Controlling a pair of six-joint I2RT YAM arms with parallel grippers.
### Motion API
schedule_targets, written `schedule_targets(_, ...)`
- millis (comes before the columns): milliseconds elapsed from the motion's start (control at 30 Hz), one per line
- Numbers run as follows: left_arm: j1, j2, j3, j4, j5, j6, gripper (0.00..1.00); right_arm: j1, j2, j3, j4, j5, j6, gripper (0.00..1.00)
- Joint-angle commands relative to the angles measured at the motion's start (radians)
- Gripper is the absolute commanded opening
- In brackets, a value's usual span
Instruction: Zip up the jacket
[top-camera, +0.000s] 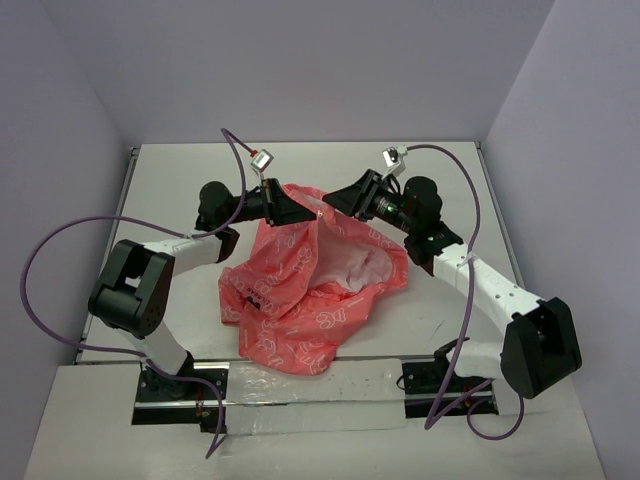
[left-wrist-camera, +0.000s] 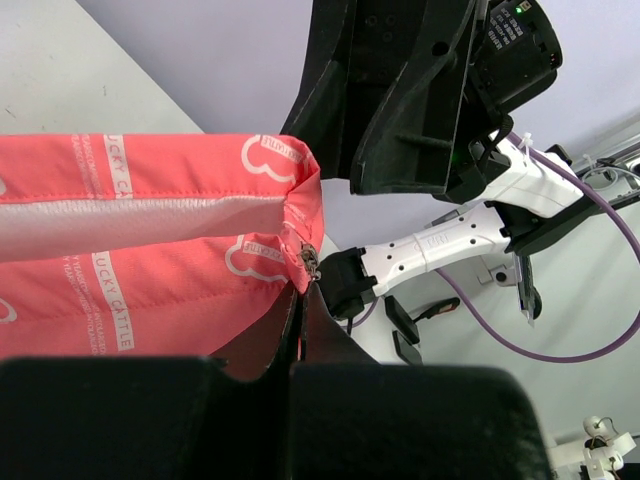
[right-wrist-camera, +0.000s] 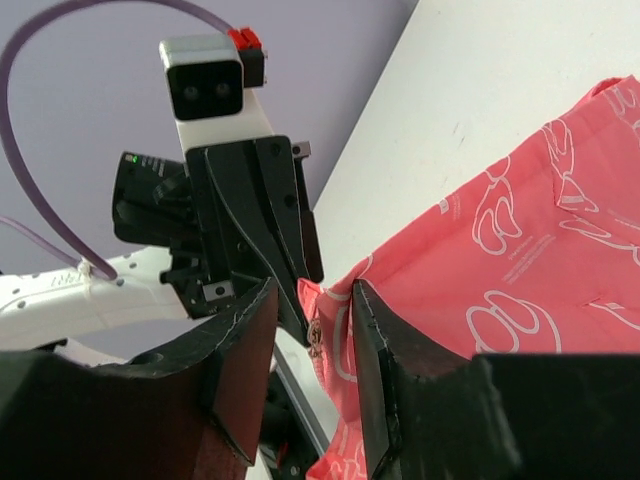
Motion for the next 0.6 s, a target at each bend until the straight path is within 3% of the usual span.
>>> schedule_targets(0,-0.008,-0.035,0.039,0.014,0.017,0.036,0.00,-0.007,-0.040,0.015,-0.026,-0.033,-0.053,0.47)
schedule_targets(400,-0.008,-0.034,0.058,-0.024,0.018,0.058,0.00,-0.018,-0.050,0.016,-0.097,-0.071,-0.112,0.49)
schedule_targets(567,-0.008,-0.033,0.060,-0.033,0.021,0.061,0.00,-0.019,-0.032,0.032,-0.099,-0.128,-0.124,0.43)
